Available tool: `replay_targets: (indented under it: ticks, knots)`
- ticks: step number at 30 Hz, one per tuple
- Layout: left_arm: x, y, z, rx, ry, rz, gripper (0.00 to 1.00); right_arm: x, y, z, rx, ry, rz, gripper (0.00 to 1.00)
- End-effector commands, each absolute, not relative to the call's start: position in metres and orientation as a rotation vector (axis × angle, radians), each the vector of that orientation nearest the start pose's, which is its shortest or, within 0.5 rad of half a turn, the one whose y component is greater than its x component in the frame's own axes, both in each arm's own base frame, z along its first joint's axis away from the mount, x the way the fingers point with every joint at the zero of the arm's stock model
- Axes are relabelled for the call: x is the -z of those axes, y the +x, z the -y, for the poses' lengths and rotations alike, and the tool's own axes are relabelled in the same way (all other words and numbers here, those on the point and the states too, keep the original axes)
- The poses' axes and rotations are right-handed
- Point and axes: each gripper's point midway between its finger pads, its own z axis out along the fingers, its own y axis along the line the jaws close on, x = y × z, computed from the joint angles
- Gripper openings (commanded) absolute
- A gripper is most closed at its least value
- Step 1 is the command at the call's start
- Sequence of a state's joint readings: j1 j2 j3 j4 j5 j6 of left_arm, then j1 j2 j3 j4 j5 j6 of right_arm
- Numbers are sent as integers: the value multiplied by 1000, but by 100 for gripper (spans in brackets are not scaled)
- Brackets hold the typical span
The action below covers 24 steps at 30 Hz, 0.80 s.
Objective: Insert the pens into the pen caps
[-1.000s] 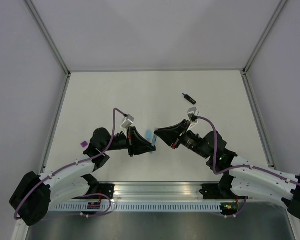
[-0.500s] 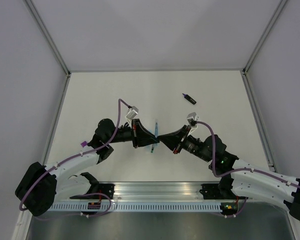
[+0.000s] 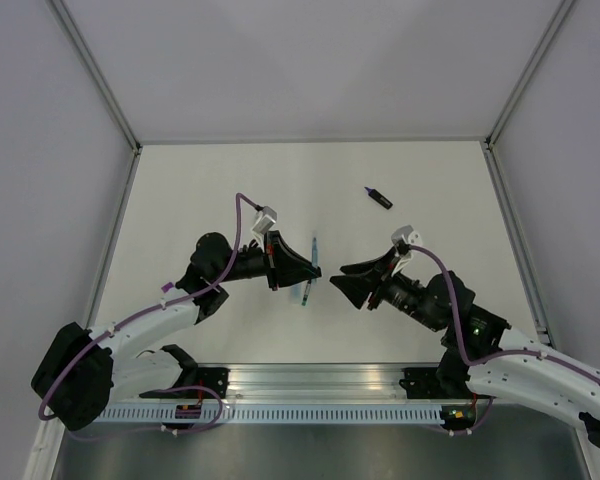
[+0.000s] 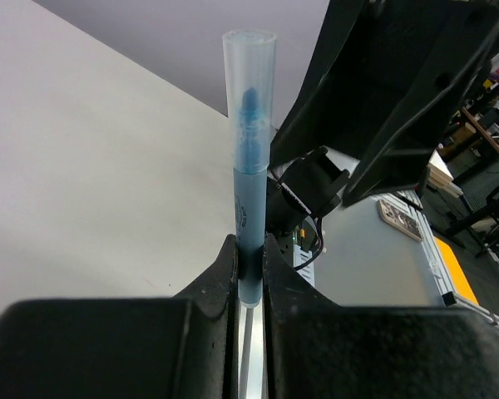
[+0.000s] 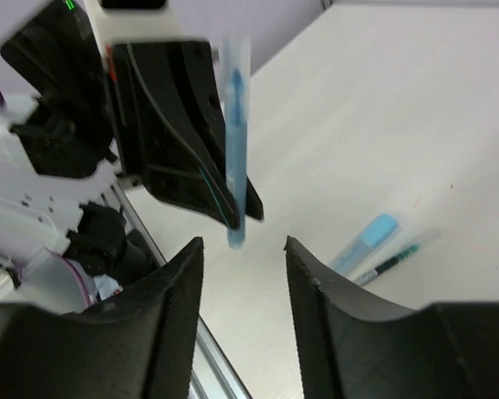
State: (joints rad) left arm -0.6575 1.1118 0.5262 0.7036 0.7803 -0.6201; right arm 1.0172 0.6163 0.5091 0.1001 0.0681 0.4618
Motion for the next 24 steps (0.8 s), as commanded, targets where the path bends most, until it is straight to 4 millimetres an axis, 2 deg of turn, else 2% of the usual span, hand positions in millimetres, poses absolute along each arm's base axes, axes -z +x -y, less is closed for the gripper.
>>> replay_targets:
  ticks: [1,6,12,16,19,24]
  knots:
    - [-271,169,309,1521,811,-1431,2,-322,169,-247,-998,-349,-1534,53]
    - [-269,161,309,1554,844,-1409,2,-352,182,-257,-956,-349,-1508,60]
    - [-270,156,307,1561,861,-1395,2,-376,200,-285,-930,-377,-1506,61]
    - [-271,154,306,1563,866,-1387,2,-370,210,-303,-913,-396,-1535,61]
    - [-270,154,306,1565,867,-1387,2,-364,210,-310,-936,-412,-1539,60]
    - [-272,152,305,1572,869,-1376,2,-348,209,-315,-953,-414,-1561,55]
